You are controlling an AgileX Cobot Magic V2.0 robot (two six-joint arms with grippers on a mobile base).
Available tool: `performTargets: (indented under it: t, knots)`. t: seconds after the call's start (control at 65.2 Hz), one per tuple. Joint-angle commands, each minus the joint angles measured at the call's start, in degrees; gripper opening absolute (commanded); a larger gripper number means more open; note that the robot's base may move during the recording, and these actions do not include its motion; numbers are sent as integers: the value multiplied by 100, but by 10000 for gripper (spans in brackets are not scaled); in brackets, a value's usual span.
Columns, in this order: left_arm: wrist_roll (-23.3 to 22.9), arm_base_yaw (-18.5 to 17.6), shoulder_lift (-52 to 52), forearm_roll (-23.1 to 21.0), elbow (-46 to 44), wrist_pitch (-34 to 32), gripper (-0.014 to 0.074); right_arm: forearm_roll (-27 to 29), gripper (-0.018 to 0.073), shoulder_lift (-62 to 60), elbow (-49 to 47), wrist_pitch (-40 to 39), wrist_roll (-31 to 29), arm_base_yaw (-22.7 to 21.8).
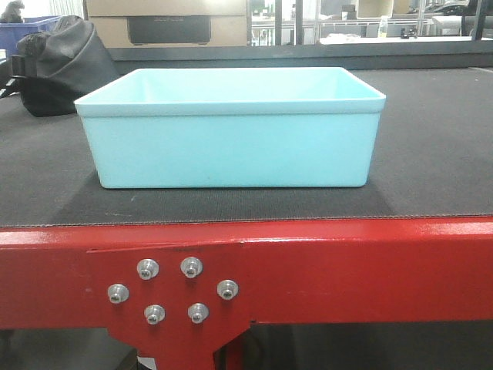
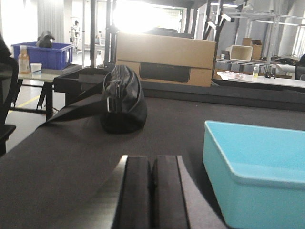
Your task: Fetch blue bin and place on conveyor start
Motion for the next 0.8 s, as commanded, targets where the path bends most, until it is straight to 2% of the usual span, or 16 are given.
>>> performTargets:
  t: [0.0,0.23,0.292,0.322,0.46,0.629,0.783]
  knots:
    - [-165,34,-303,90,259,96,-111,-46,-163,-17,1,-129,14,13]
    - [-165,34,-476,54,743,85,-111,-46,-163,-17,1,-129,14,13]
    - [-165,23,-476,54,743,-187,-111,-46,-163,-17,1,-129,14,13]
    - [-165,12,-476,54,743,-1,-111,-46,-163,-17,1,-129,14,13]
    - [-154,7,-476,54,743,-27,-111,-46,-163,-17,1,-129,14,13]
    - [3,-47,-476,54,743,-417,-111,-46,-163,-17,1,-129,14,13]
    - [34,-76,-476,54,743,-417,-111,-46,-163,-17,1,-129,14,13]
